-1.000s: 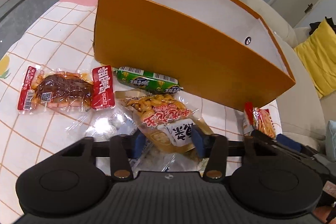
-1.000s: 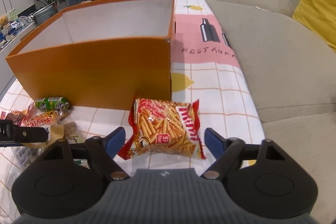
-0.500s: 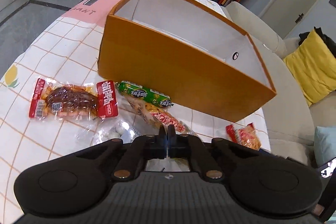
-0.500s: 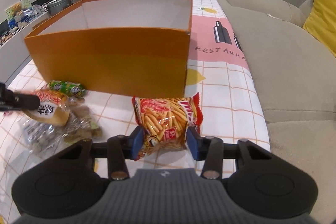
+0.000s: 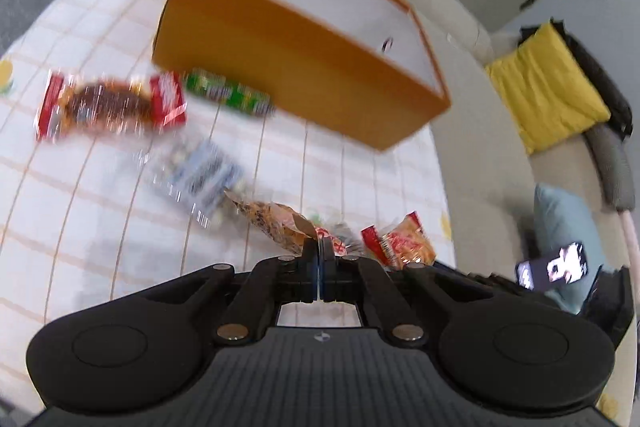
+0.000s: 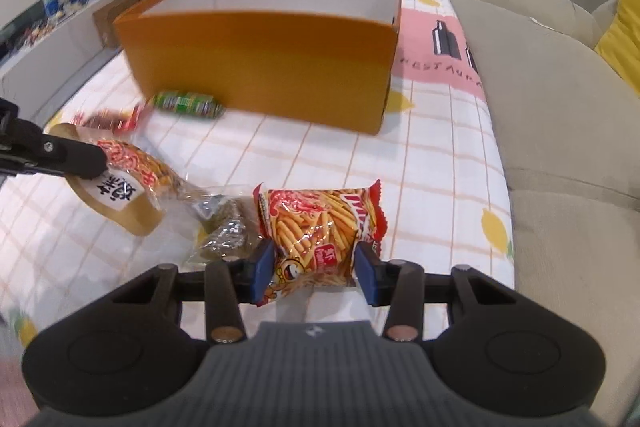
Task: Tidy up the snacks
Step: 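Grasp the orange stick-snack bag with the right tool while the left tool grasps the peanut bag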
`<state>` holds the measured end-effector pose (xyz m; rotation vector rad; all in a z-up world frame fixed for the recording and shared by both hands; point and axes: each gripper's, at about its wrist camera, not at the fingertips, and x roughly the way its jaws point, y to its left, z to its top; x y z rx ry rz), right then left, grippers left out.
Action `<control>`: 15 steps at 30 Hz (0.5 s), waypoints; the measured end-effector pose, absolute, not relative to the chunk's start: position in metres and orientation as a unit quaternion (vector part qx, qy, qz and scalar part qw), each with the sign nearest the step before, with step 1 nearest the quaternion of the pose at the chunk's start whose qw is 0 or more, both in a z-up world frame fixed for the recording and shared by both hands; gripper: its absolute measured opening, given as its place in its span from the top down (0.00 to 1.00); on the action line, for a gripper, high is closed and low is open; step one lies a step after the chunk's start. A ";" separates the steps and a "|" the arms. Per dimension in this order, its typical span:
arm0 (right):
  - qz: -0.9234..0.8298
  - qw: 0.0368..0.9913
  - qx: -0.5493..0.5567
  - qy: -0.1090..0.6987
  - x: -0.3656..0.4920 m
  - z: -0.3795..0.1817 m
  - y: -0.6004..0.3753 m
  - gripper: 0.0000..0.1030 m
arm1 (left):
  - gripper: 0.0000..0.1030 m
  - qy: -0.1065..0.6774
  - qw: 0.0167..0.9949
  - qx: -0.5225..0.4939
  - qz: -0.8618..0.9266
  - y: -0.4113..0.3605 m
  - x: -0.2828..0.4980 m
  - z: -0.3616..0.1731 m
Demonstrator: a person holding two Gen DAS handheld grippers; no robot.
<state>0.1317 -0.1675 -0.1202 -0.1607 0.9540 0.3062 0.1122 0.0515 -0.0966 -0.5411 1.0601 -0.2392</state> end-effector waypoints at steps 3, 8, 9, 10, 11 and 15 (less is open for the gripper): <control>0.146 0.866 -0.081 0.471 0.121 -0.123 -0.172 0.58 | 1.00 0.528 0.808 -0.241 -0.103 0.049 0.110 -0.105; 0.142 0.863 -0.069 0.480 0.117 -0.126 -0.177 0.54 | 0.92 0.581 0.788 -0.191 -0.077 0.044 0.109 -0.122; 0.142 0.863 -0.069 0.480 0.116 -0.126 -0.177 0.53 | 0.84 0.584 0.790 -0.175 -0.065 0.042 0.108 -0.124; 0.144 0.862 -0.070 0.480 0.115 -0.126 -0.177 0.51 | 0.73 0.584 0.793 -0.165 -0.057 0.042 0.106 -0.126; 0.146 0.862 -0.072 0.480 0.113 -0.127 -0.176 0.48 | 0.67 0.582 0.796 -0.157 -0.053 0.041 0.106 -0.127; 0.146 0.865 -0.070 0.475 0.110 -0.124 -0.176 0.22 | 0.30 0.554 0.816 -0.155 -0.055 0.042 0.103 -0.124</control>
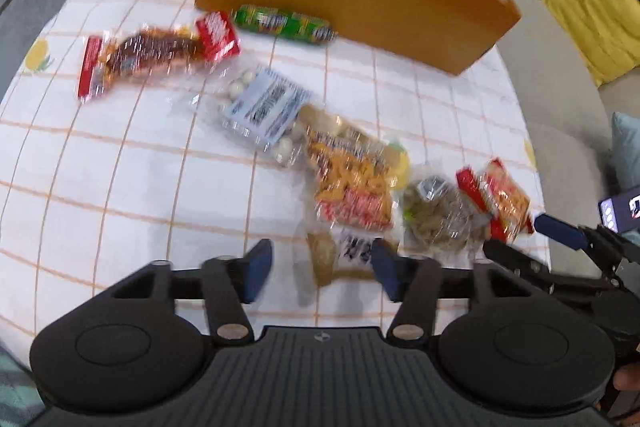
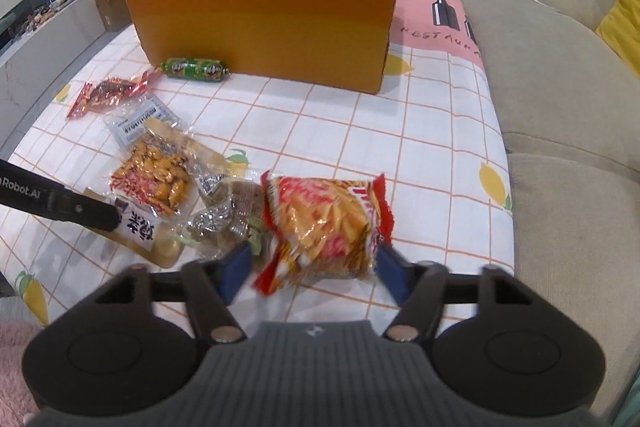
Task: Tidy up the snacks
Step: 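Grasp the orange stick-snack bag with the right tool while the left tool grasps the peanut bag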
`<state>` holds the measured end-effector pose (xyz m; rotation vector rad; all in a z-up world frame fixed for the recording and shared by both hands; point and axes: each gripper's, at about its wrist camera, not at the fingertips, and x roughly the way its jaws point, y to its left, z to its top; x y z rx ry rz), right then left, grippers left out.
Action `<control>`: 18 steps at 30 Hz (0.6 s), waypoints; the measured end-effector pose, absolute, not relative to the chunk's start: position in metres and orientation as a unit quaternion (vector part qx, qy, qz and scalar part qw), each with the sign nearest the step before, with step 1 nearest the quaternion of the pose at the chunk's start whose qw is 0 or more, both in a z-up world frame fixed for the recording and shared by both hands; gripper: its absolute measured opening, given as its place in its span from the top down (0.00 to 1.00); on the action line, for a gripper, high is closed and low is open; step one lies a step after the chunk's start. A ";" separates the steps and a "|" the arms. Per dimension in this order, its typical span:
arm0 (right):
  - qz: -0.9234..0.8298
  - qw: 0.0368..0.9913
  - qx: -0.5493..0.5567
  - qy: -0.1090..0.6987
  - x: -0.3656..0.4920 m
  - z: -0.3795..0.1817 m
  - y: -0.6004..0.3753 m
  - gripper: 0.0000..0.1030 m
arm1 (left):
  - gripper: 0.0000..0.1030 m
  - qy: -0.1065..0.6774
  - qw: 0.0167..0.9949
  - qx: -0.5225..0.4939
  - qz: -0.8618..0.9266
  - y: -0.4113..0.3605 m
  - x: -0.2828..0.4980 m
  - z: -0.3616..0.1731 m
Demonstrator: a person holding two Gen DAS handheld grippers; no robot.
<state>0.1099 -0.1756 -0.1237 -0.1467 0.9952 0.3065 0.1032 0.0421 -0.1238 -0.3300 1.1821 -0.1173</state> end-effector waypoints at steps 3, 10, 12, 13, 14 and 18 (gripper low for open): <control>0.150 0.873 -0.065 0.460 0.107 -0.118 -0.177 0.08 | 0.26 0.523 0.837 -0.153 -0.058 0.042 0.106 -0.121; 0.117 0.891 -0.063 0.435 0.114 -0.121 -0.184 0.06 | 0.26 0.520 0.834 -0.170 -0.068 0.034 0.122 -0.137; 0.119 0.894 -0.045 0.429 0.116 -0.124 -0.189 0.07 | 0.26 0.523 0.830 -0.180 -0.075 0.032 0.124 -0.141; 0.116 0.895 -0.040 0.429 0.118 -0.125 -0.191 0.08 | 0.26 0.523 0.828 -0.183 -0.078 0.032 0.124 -0.142; 0.115 0.894 -0.039 0.432 0.121 -0.127 -0.191 0.08 | 0.26 0.524 0.827 -0.186 -0.081 0.031 0.125 -0.144; 0.125 0.887 -0.043 0.442 0.129 -0.133 -0.188 0.14 | 0.29 0.520 0.828 -0.189 -0.088 0.027 0.127 -0.148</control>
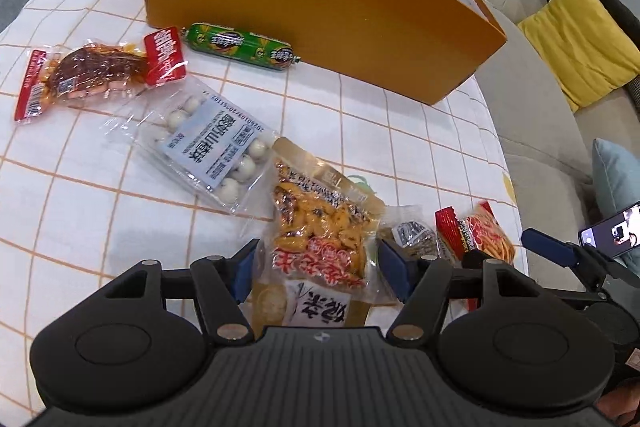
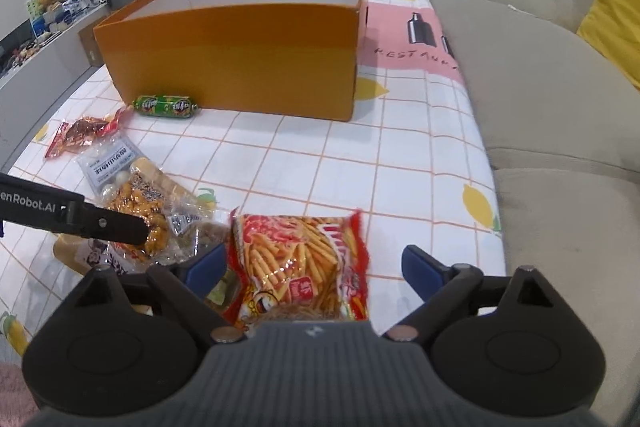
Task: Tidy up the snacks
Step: 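Grasp the orange stick-snack bag with the right tool while the left tool grasps the peanut bag, then carry both bags over the orange box and open both tools inside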
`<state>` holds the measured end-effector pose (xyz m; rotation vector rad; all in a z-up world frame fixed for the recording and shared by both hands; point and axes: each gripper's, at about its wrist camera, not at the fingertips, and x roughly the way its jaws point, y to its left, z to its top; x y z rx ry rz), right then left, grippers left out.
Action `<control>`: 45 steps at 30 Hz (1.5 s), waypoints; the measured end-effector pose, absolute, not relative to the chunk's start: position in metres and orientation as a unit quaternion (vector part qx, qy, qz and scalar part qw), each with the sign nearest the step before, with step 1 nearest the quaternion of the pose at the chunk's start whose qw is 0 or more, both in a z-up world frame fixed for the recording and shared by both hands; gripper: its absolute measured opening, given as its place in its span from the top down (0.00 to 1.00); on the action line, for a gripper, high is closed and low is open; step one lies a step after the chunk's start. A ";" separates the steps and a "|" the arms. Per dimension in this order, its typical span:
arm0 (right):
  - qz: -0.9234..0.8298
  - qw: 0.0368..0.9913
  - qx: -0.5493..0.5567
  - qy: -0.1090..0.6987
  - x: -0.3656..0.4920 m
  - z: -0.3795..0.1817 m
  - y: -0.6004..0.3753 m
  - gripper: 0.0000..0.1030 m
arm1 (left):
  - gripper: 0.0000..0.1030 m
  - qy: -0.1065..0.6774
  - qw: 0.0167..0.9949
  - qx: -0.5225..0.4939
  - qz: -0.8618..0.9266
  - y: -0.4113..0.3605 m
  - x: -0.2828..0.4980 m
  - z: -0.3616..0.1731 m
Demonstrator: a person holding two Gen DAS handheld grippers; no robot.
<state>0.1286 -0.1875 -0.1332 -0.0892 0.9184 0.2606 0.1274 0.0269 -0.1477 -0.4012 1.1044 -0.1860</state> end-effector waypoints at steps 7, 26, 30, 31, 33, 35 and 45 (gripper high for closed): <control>0.143 0.878 -0.042 0.456 0.132 -0.141 -0.182 0.33 | 0.44 0.508 0.836 -0.185 -0.093 0.024 0.128 -0.151; 0.142 0.888 -0.050 0.436 0.126 -0.131 -0.181 0.50 | 0.73 0.450 0.876 -0.129 -0.116 0.007 0.110 -0.118; 0.145 0.892 -0.056 0.426 0.123 -0.124 -0.179 0.51 | 0.74 0.442 0.882 -0.119 -0.109 0.008 0.104 -0.108; 0.145 0.893 -0.058 0.423 0.122 -0.123 -0.179 0.51 | 0.74 0.439 0.884 -0.122 -0.109 0.008 0.103 -0.106; 0.145 0.895 -0.061 0.417 0.120 -0.118 -0.178 0.51 | 0.74 0.430 0.888 -0.126 -0.105 0.011 0.101 -0.098; 0.147 0.899 -0.061 0.409 0.118 -0.111 -0.177 0.51 | 0.74 0.419 0.893 -0.131 -0.101 0.014 0.100 -0.088; 0.181 0.907 -0.035 0.379 0.130 -0.063 -0.175 0.51 | 0.74 0.387 0.904 -0.146 -0.109 0.024 0.118 -0.035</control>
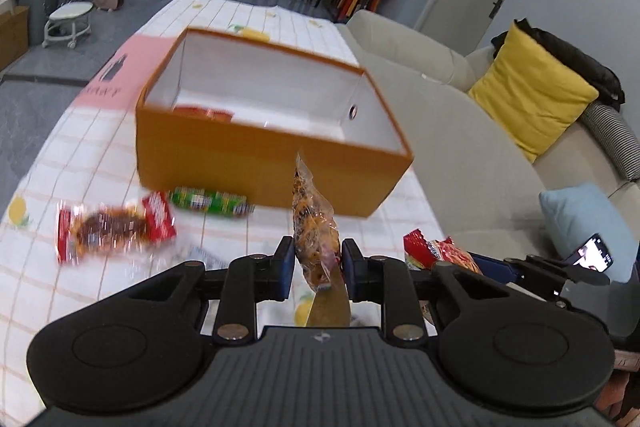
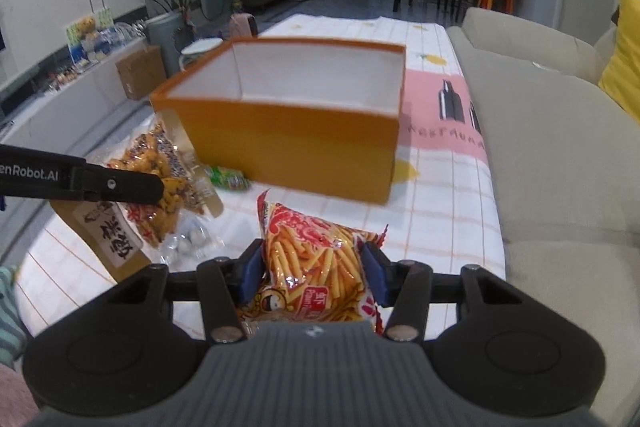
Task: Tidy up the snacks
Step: 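Carry both bags over the orange box and open both tools inside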
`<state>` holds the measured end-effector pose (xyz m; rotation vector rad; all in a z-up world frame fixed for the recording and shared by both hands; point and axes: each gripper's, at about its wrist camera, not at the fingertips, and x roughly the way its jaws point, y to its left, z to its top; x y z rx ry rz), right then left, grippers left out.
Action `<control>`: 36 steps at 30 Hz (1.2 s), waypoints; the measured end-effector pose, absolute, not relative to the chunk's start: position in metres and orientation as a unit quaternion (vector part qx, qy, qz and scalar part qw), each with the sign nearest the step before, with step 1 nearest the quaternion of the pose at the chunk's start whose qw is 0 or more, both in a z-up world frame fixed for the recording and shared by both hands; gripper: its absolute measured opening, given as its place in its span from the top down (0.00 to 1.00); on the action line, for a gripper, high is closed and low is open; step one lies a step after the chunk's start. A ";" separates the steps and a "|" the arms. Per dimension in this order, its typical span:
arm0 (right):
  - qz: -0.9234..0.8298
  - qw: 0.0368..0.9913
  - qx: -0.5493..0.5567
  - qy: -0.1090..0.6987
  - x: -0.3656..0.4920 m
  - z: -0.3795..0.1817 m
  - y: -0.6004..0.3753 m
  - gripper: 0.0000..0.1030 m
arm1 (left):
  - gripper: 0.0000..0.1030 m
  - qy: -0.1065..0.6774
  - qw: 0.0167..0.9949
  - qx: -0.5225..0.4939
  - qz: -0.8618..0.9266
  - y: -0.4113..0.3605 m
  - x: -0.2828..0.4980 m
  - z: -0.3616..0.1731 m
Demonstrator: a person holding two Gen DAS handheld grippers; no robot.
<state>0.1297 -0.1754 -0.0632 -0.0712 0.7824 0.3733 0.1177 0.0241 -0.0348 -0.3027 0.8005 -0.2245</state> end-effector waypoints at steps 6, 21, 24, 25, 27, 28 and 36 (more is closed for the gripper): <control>0.209 0.909 -0.029 0.360 0.165 -0.025 -0.172 0.51 | 0.74 0.365 0.913 -0.137 -0.123 0.029 0.155 -0.003; 0.236 0.893 -0.080 0.376 0.305 0.001 -0.125 0.51 | 0.74 0.373 0.921 -0.058 -0.100 0.028 0.267 0.005; 0.229 0.878 -0.114 0.405 0.332 -0.017 -0.111 0.51 | 0.74 0.393 0.914 -0.044 -0.088 0.027 0.288 -0.014; 0.227 0.872 -0.122 0.417 0.342 -0.025 -0.107 0.51 | 0.74 0.400 0.911 -0.040 -0.086 0.026 0.292 -0.020; 0.224 0.863 -0.123 0.435 0.355 -0.039 -0.104 0.51 | 0.74 0.416 0.904 -0.044 -0.084 0.027 0.302 -0.033; 0.219 0.859 -0.120 0.447 0.363 -0.047 -0.102 0.51 | 0.74 0.422 0.901 -0.051 -0.084 0.028 0.306 -0.039; 0.195 0.837 -0.142 0.492 0.393 -0.090 -0.090 0.51 | 0.74 0.449 0.889 -0.049 -0.072 0.031 0.329 -0.067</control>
